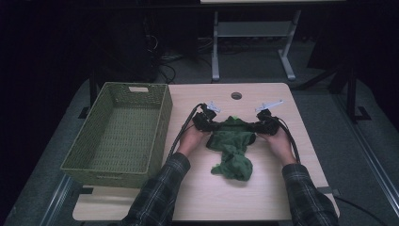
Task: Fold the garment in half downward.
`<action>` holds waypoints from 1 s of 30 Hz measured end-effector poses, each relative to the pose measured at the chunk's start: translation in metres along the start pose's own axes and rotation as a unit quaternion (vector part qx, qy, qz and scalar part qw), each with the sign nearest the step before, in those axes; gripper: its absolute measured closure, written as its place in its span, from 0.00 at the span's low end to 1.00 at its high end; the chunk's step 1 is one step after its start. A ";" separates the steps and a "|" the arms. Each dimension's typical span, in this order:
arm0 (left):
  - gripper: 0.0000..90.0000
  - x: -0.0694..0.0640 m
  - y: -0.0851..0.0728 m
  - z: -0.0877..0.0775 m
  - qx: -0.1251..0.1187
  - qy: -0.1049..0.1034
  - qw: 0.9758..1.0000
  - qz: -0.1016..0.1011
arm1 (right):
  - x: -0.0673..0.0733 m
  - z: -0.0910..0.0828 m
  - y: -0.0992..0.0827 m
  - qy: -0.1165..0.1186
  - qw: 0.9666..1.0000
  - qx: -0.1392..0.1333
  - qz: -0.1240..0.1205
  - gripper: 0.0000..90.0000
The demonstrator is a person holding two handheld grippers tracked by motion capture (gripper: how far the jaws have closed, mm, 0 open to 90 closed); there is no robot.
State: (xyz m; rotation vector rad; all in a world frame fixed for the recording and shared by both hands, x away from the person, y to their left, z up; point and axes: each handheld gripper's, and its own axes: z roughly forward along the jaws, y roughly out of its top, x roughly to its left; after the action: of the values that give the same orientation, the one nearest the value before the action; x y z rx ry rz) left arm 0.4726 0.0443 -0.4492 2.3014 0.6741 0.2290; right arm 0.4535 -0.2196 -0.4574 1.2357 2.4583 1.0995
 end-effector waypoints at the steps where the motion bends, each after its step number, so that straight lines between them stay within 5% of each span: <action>1: 0.96 -0.001 0.001 -0.003 -0.007 0.000 1.000 -0.002 | 0.001 -0.003 0.001 0.000 1.000 -0.004 0.001 0.96; 8: 0.96 -0.010 0.012 -0.027 -0.031 -0.006 1.000 -0.001 | 0.008 -0.027 0.008 0.001 0.999 -0.035 -0.003 0.96; 30: 0.95 -0.048 0.018 -0.087 -0.084 -0.038 0.996 0.011 | 0.044 -0.082 0.008 0.020 0.996 -0.070 -0.047 0.96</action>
State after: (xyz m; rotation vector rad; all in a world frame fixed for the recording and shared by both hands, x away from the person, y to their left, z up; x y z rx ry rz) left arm 0.4091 0.0597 -0.3723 2.1458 0.5699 0.1989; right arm 0.3932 -0.2273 -0.3869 1.0566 2.3948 1.2582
